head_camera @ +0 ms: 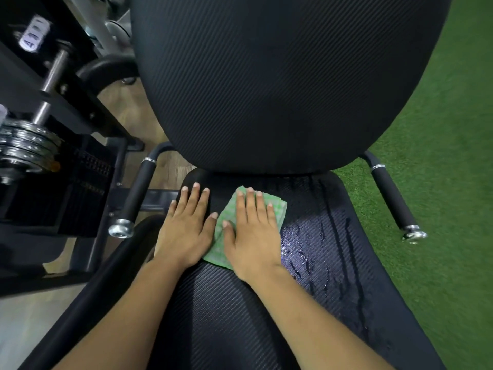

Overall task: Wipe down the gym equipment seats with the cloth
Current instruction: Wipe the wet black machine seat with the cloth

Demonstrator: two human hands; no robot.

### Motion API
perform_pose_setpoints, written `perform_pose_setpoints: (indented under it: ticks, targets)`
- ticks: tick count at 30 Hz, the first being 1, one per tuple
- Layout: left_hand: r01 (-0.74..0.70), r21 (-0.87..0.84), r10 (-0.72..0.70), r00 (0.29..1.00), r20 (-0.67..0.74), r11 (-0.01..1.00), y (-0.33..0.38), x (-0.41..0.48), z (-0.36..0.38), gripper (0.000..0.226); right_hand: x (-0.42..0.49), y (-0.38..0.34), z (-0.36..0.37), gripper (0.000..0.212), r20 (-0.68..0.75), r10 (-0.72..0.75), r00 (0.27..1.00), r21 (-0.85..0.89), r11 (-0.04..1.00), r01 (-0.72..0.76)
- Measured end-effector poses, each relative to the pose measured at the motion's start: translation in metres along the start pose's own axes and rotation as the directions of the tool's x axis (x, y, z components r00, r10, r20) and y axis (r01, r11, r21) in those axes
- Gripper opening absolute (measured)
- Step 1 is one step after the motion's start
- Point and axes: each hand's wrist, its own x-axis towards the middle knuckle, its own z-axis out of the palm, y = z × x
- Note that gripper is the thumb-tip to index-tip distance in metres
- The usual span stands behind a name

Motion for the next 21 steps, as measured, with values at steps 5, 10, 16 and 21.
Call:
perform_pose_setpoints:
  ticks: [5, 10, 16, 21]
  targets:
    - [0.019, 0.040, -0.019, 1.000, 0.002, 0.999, 0.003, 0.001, 0.000, 0.085, -0.002, 0.026, -0.008, 0.090, -0.036, 0.094, 0.995, -0.010, 0.995, -0.095]
    - [0.021, 0.079, -0.021, 1.000, 0.001, 0.997, 0.005, -0.001, 0.001, 0.082, 0.028, 0.045, -0.018, 0.088, -0.072, 0.196, 0.978, -0.050, 0.978, -0.200]
    - [0.006, 0.099, -0.005, 1.000, -0.015, 0.995, 0.005, 0.000, 0.002, 0.084, 0.020, 0.045, -0.012, 0.088, -0.058, 0.053, 0.997, -0.103, 0.993, -0.059]
    - [0.004, 0.119, -0.002, 1.000, -0.011, 0.993, 0.005, -0.001, 0.001, 0.085, 0.009, 0.069, -0.022, 0.097, 0.007, 0.032, 0.999, -0.154, 0.988, -0.031]
